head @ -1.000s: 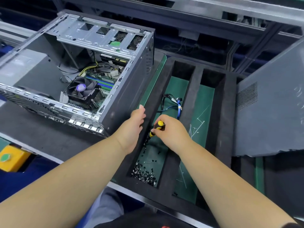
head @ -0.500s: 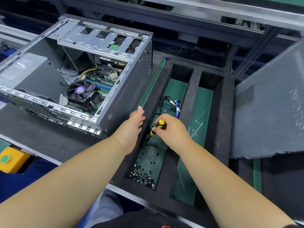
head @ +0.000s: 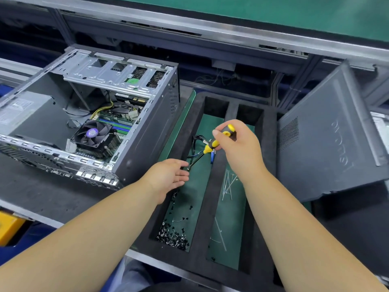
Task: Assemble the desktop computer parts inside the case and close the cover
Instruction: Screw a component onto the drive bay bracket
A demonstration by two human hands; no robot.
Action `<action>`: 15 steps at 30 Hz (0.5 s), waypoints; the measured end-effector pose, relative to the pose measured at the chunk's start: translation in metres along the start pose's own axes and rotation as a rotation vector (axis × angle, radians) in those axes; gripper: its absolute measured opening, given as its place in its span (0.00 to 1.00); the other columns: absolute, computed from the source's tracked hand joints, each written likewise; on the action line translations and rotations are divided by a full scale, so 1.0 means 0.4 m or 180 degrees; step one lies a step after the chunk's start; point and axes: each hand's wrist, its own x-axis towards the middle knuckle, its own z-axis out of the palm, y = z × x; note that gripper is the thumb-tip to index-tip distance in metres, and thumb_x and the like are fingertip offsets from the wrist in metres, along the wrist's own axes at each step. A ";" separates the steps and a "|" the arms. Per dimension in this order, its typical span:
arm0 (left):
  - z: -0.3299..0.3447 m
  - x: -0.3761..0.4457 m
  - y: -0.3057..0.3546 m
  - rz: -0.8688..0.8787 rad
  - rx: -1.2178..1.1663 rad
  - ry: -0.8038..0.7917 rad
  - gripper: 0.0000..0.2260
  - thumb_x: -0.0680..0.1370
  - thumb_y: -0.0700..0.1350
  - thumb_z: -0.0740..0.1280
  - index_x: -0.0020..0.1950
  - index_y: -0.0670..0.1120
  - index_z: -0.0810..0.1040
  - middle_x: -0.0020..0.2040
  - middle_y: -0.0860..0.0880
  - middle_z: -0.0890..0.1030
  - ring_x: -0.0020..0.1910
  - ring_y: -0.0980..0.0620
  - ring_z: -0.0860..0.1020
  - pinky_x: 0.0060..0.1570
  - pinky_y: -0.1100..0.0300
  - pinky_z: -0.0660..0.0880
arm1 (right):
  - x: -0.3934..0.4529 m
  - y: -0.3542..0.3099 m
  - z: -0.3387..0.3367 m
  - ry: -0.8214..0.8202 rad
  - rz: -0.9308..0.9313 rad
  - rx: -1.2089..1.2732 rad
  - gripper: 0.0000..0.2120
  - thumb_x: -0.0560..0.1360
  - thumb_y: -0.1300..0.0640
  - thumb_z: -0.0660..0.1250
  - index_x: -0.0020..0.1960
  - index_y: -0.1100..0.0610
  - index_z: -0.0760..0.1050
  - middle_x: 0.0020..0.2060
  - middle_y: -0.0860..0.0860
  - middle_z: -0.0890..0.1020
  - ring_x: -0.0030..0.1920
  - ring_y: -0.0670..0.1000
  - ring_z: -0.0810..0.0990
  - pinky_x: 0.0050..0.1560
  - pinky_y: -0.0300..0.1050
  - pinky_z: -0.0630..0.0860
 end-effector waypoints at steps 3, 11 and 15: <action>0.007 -0.012 0.012 0.0017 -0.0344 -0.0165 0.07 0.82 0.41 0.62 0.54 0.41 0.79 0.41 0.46 0.79 0.40 0.51 0.79 0.41 0.62 0.77 | 0.005 -0.025 -0.026 0.0094 -0.0071 0.0096 0.02 0.76 0.53 0.69 0.45 0.51 0.77 0.37 0.47 0.82 0.37 0.45 0.84 0.36 0.32 0.75; 0.007 -0.030 0.053 0.0170 -0.0985 -0.0577 0.04 0.80 0.37 0.65 0.50 0.40 0.79 0.34 0.49 0.81 0.34 0.55 0.78 0.35 0.65 0.77 | 0.013 -0.077 -0.060 0.0310 -0.0154 0.0349 0.02 0.74 0.50 0.68 0.44 0.48 0.78 0.37 0.48 0.82 0.37 0.49 0.84 0.46 0.53 0.82; -0.005 -0.040 0.076 0.0335 -0.1194 -0.0664 0.06 0.80 0.35 0.63 0.51 0.40 0.80 0.34 0.49 0.82 0.32 0.57 0.80 0.34 0.66 0.78 | 0.015 -0.109 -0.066 0.0513 -0.0230 0.0577 0.03 0.73 0.50 0.68 0.43 0.49 0.78 0.36 0.46 0.81 0.39 0.51 0.84 0.47 0.56 0.83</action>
